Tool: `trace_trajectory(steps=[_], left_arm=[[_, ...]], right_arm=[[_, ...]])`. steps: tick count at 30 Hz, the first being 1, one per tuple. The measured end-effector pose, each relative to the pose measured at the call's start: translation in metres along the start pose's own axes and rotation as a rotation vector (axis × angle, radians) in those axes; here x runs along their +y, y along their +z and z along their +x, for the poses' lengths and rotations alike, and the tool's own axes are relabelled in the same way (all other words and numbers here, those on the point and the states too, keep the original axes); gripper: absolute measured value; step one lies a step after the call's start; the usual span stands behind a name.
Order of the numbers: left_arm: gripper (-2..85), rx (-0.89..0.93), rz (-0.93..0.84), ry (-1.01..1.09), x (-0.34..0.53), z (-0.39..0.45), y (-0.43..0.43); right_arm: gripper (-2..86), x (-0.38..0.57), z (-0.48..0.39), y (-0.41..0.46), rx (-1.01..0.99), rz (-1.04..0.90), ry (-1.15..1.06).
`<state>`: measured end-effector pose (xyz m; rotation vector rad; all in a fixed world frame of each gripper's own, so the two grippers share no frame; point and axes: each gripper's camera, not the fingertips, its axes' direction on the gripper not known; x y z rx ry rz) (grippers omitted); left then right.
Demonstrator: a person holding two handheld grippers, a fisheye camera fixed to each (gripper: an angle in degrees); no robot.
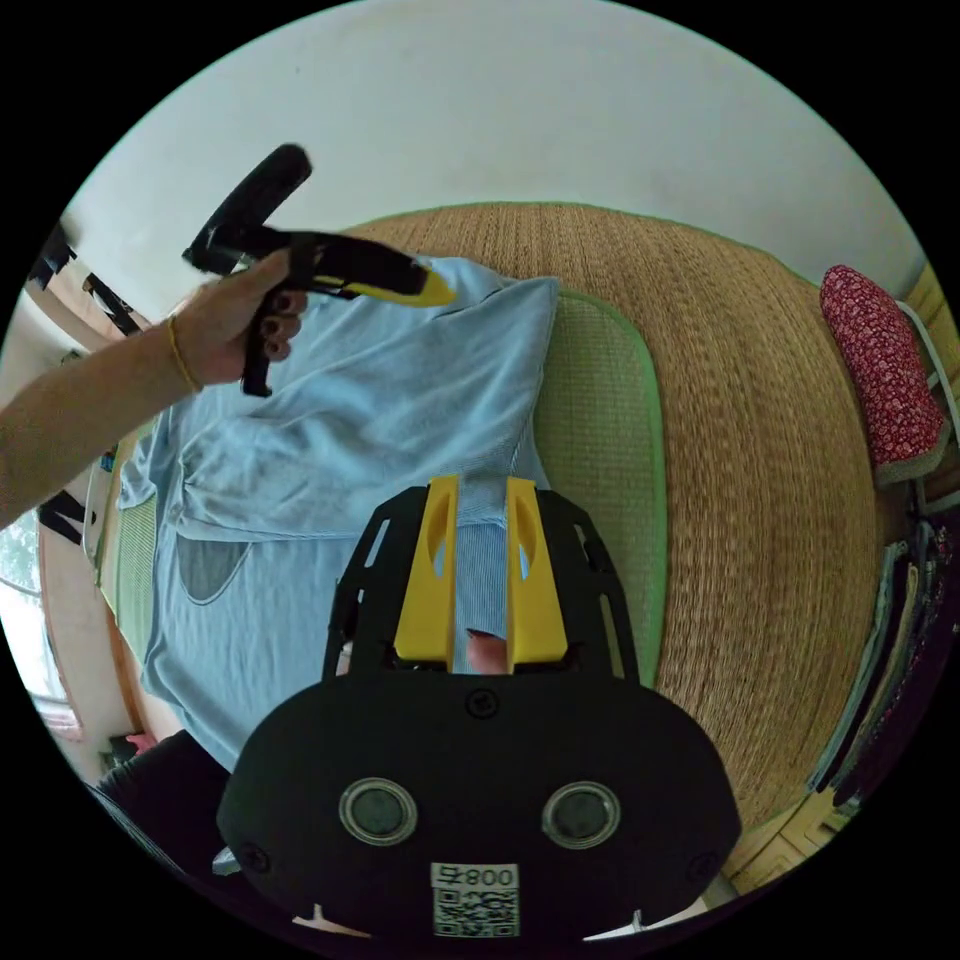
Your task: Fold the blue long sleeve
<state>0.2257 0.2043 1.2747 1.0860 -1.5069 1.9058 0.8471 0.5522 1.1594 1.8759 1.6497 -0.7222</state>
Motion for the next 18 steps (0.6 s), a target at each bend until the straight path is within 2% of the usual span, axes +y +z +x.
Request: trace_trajectory(steps=[5,9,13,18], left_arm=[[2.2,-0.028,-0.120,0.016,-0.042,0.005,0.034],[1.0,-0.049,-0.094,0.046,-0.049,0.022,0.024],[1.6,-0.077,-0.041,0.087,-0.064,0.039,0.008],[4.4,-0.150,-0.073,0.090,-0.070,0.040,0.014]], right_arm=[[3.0,0.009,0.007,0.006,-0.011,-0.004,0.027],[1.2,0.018,0.025,0.001,-0.063,-0.009,0.047],[2.5,0.032,0.051,-0.010,-0.113,0.029,0.086],[9.0,0.040,0.049,-0.014,-0.107,0.051,0.043]])
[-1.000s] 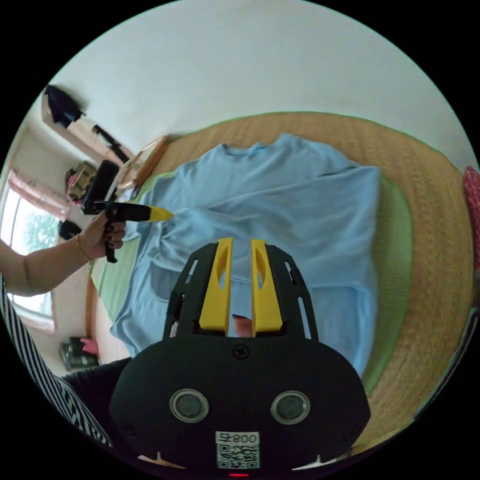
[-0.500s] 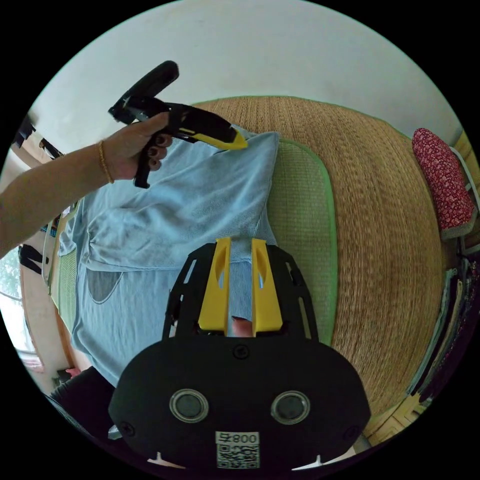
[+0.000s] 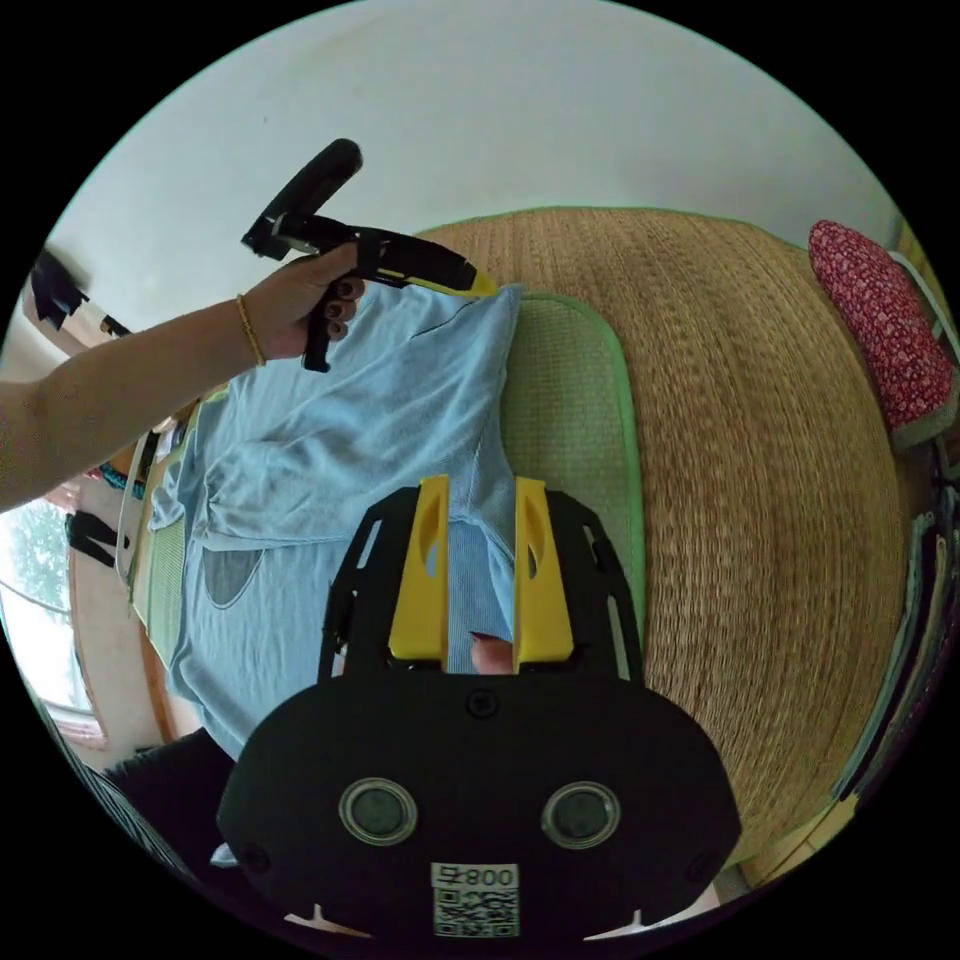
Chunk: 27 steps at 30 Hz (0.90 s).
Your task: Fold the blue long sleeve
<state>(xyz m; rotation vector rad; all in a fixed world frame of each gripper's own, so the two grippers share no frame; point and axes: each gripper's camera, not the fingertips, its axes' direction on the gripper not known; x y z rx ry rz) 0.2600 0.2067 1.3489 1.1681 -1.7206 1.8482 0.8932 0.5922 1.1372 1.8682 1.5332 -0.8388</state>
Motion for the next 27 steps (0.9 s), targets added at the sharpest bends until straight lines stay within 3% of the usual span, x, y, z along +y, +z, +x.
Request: trace_trajectory(steps=[3,8,21,27], left_arm=[[2.6,0.002,-0.055,-0.015,0.004,-0.005,0.011],[0.8,0.038,0.009,-0.033,0.009,-0.007,-0.012],[0.7,0.024,0.022,-0.099,0.019,-0.035,0.000],[0.4,-0.017,0.202,-0.107,0.063,-0.021,-0.037]], right_arm=[[7.8,0.001,-0.005,0.017,0.036,-0.060,-0.046],[3.2,0.000,0.007,0.018,0.020,-0.073,-0.032],[1.3,0.019,0.110,0.022,-0.361,-0.011,0.313],[0.2,0.019,0.102,-0.012,-0.213,0.048,0.281]])
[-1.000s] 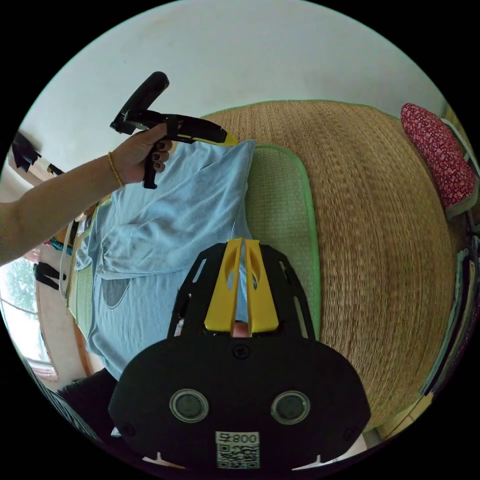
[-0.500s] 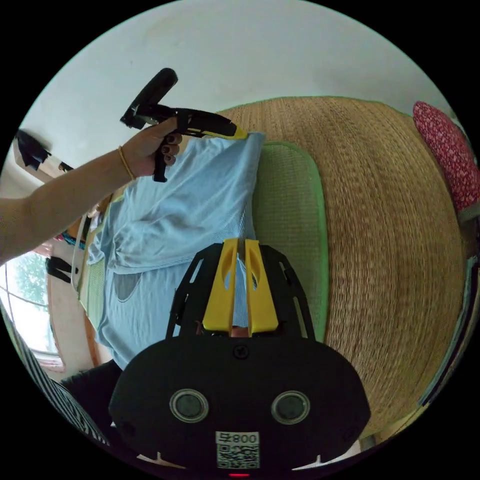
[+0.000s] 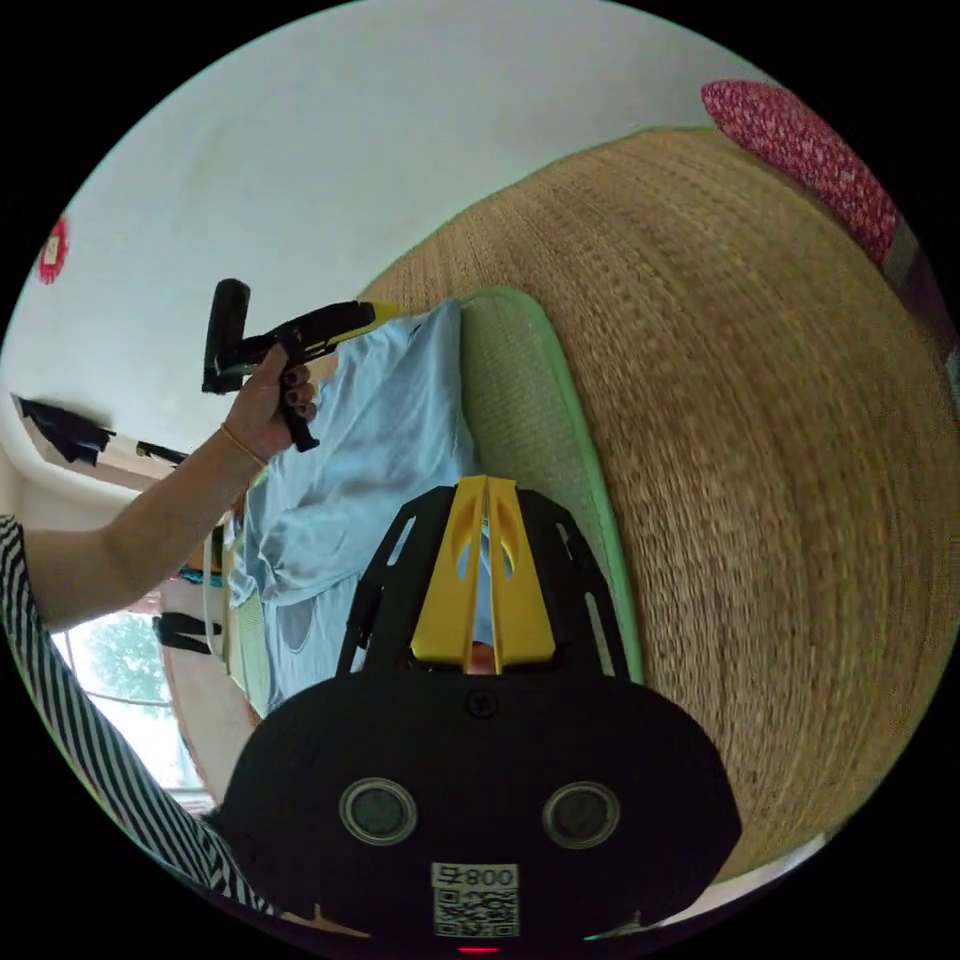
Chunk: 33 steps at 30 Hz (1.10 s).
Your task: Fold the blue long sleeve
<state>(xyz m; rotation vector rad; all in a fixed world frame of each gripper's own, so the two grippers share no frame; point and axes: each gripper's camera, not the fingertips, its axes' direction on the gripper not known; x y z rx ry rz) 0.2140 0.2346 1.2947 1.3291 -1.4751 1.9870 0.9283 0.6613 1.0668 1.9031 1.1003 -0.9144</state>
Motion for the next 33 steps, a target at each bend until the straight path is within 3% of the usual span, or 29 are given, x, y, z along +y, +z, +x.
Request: trace_trajectory(steps=[4,6,12,17,20,24,28,33], left_arm=[[0.3,-0.023,-0.174,-0.008,0.009,-0.013,0.050],[0.2,-0.005,-0.136,-0.030,0.015,-0.020,0.046],[0.1,0.001,0.088,-0.051,0.112,-0.027,-0.075],[0.2,-0.137,0.069,-0.400,0.312,-0.072,-0.166],[0.2,-0.150,0.027,-0.576,0.397,-0.084,-0.178],[0.2,-0.187,-0.081,-0.626,0.450,-0.094,-0.159],[0.3,-0.108,-0.002,-0.660,0.481,-0.100,-0.166],[1.1,-0.125,0.122,-0.631,0.493,-0.101,-0.193]], right_arm=[[0.0,-0.017,-0.042,0.020,0.064,-0.064,-0.181],[-0.1,-0.024,-0.048,0.054,0.165,-0.191,-0.231],[0.0,-0.029,-0.062,0.043,0.184,-0.176,-0.291],[0.1,-0.032,-0.105,0.046,0.042,-0.223,-0.388],[0.1,-0.035,-0.155,0.071,-0.083,-0.288,-0.500],[0.2,-0.033,-0.225,0.126,-0.189,-0.414,-0.655],[0.7,-0.012,-0.271,0.176,-0.131,-0.586,-0.792],[3.3,-0.008,-0.303,0.168,-0.162,-0.545,-0.858]])
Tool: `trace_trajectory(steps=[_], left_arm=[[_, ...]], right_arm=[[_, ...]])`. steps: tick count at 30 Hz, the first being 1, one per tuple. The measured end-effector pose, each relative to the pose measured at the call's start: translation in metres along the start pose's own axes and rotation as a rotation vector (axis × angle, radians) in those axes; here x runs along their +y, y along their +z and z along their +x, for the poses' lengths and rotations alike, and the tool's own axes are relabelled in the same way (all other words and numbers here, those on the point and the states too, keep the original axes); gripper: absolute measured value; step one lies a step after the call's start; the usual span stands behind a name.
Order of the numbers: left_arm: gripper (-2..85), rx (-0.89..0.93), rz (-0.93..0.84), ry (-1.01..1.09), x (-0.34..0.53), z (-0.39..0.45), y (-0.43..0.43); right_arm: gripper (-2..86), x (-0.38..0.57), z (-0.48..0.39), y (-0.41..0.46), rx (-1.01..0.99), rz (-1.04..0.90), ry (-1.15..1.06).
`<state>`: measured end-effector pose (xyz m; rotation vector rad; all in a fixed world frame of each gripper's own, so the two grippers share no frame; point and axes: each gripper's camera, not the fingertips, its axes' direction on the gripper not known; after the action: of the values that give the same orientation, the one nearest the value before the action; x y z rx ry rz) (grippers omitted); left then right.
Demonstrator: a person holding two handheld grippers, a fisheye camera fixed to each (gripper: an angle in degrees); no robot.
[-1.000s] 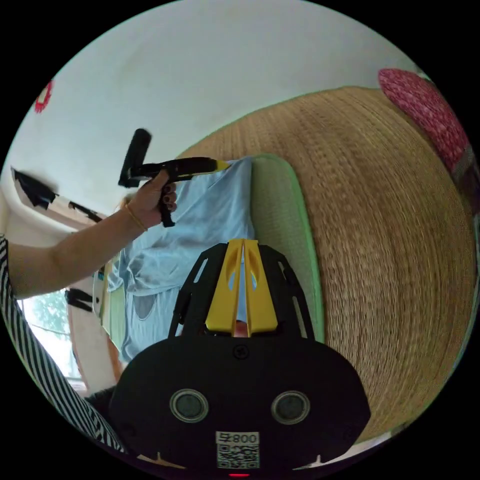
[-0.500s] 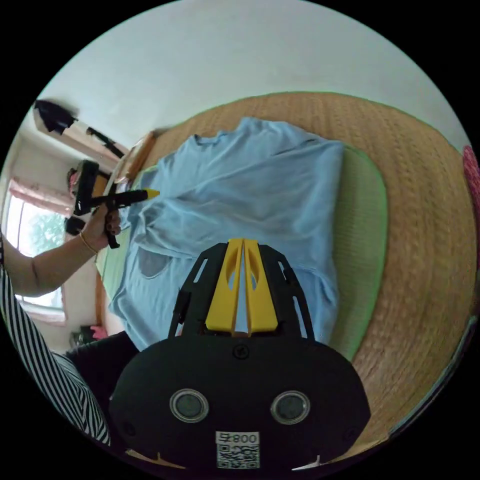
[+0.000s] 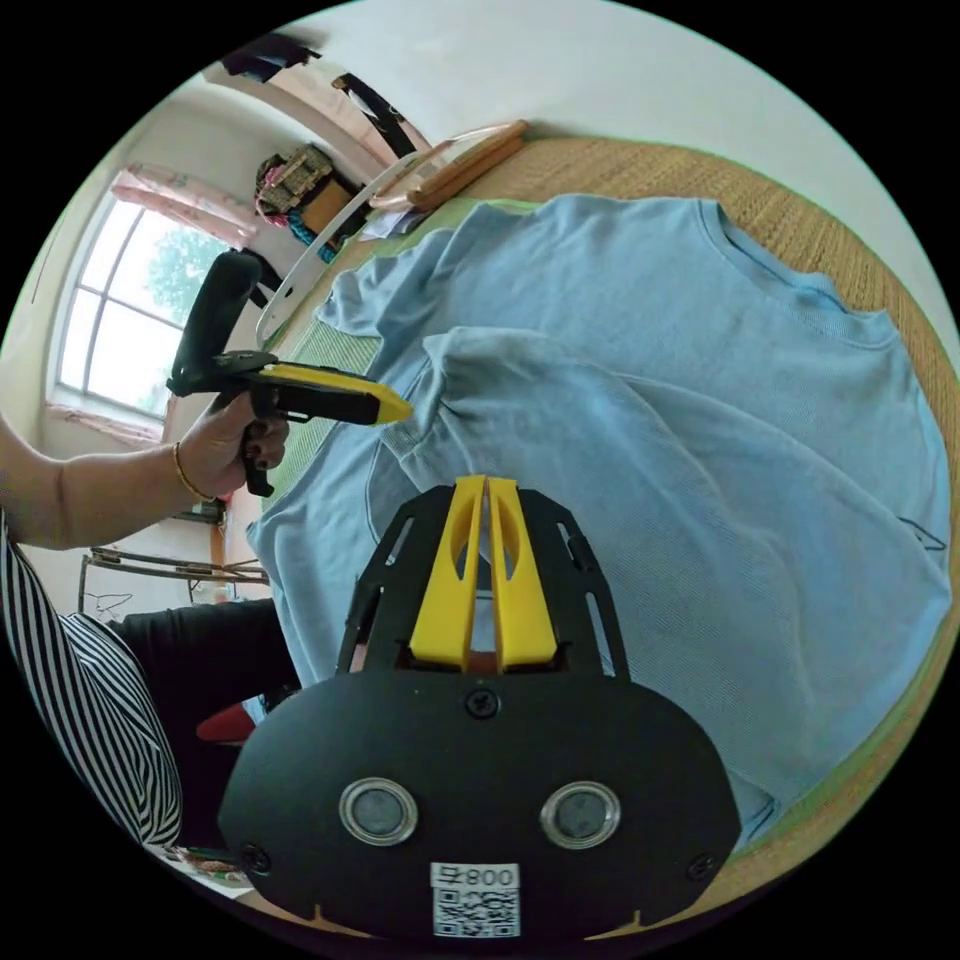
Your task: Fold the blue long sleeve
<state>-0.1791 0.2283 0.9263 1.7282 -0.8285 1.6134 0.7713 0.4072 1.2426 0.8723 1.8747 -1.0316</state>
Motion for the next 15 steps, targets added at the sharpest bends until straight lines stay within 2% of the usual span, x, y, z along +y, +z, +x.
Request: trace_trajectory(steps=[2,4,9,15], left_arm=[[1.8,0.019,0.091,-0.036,0.000,-0.019,-0.015],[2.3,0.022,0.107,-0.061,-0.003,-0.037,-0.018],[3.0,-0.032,0.005,-0.020,-0.004,-0.066,-0.001],[2.0,0.006,-0.013,0.025,-0.005,-0.080,0.016]], right_arm=[[5.3,-0.010,-0.008,0.003,-0.002,-0.008,-0.020],[5.8,-0.024,-0.025,0.013,0.012,-0.044,-0.071],[5.9,-0.042,-0.050,0.023,0.123,-0.057,-0.104],[7.4,-0.060,-0.060,0.017,0.100,-0.016,-0.076]])
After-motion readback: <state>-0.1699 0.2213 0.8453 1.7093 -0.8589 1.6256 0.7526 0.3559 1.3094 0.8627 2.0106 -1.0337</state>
